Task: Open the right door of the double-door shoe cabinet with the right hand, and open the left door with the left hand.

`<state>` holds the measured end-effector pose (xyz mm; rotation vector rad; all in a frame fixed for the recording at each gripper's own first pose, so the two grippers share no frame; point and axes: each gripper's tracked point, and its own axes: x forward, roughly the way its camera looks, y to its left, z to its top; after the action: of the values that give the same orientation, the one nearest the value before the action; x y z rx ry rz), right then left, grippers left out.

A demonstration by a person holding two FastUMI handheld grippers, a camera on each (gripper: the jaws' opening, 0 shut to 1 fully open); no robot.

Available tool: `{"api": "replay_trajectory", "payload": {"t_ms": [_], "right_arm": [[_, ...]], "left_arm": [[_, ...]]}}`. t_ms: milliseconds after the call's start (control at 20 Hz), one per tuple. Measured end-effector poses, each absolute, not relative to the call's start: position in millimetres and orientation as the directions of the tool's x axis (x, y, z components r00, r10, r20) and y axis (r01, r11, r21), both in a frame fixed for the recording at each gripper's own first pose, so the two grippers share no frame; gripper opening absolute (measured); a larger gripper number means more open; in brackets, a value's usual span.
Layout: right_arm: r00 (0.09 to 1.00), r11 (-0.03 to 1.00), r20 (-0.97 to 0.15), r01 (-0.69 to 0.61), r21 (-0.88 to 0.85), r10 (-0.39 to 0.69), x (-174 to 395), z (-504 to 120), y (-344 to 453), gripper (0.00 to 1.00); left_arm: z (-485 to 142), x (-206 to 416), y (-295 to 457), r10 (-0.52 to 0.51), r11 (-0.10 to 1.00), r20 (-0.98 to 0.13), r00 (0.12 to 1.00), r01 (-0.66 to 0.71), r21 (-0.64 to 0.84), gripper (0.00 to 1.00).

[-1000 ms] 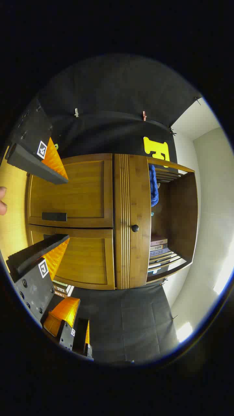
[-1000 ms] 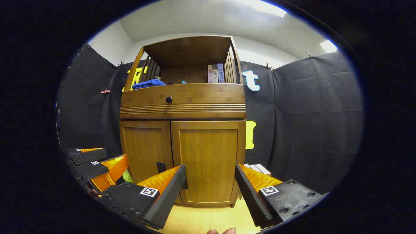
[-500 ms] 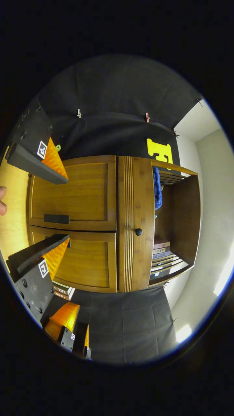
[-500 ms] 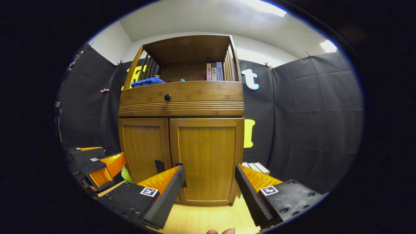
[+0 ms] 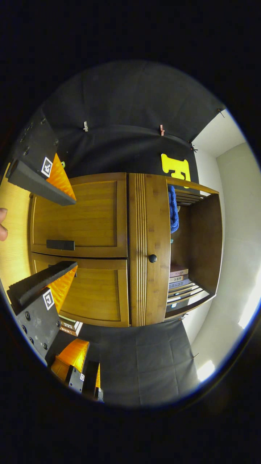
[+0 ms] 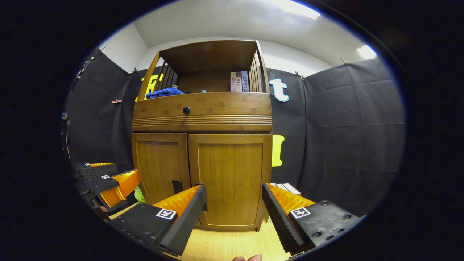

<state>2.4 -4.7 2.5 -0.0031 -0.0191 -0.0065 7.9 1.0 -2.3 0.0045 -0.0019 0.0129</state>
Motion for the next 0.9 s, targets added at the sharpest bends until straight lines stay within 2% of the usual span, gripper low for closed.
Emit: {"api": "replay_trajectory", "payload": {"t_ms": [500,650,750,900], "right_arm": [[0.997,0.996,0.059,-0.043,-0.073,0.048,58.8,-11.5,46.4,0.98],[0.997,0.997,0.020,-0.080,-0.008,0.080,86.4,-42.1,69.7,0.98],[0.995,0.996,-0.051,-0.078,0.048,0.081,105.7,-74.4,77.3,0.98],[0.993,0.998,-0.100,-0.057,0.039,0.061,133.3,-109.5,84.2,0.98]], "left_arm": [[-0.6,16.5,31.8,0.004,1.000,0.018,1.000,-0.005,0.023,0.98],[-4.4,22.0,42.9,0.002,1.000,0.008,1.000,-0.003,0.023,0.96],[-9.9,21.0,51.7,0.004,1.000,-0.002,1.000,-0.004,0.020,0.96],[-18.0,19.8,67.4,0.012,1.000,-0.015,1.000,-0.012,0.010,0.96]]}}
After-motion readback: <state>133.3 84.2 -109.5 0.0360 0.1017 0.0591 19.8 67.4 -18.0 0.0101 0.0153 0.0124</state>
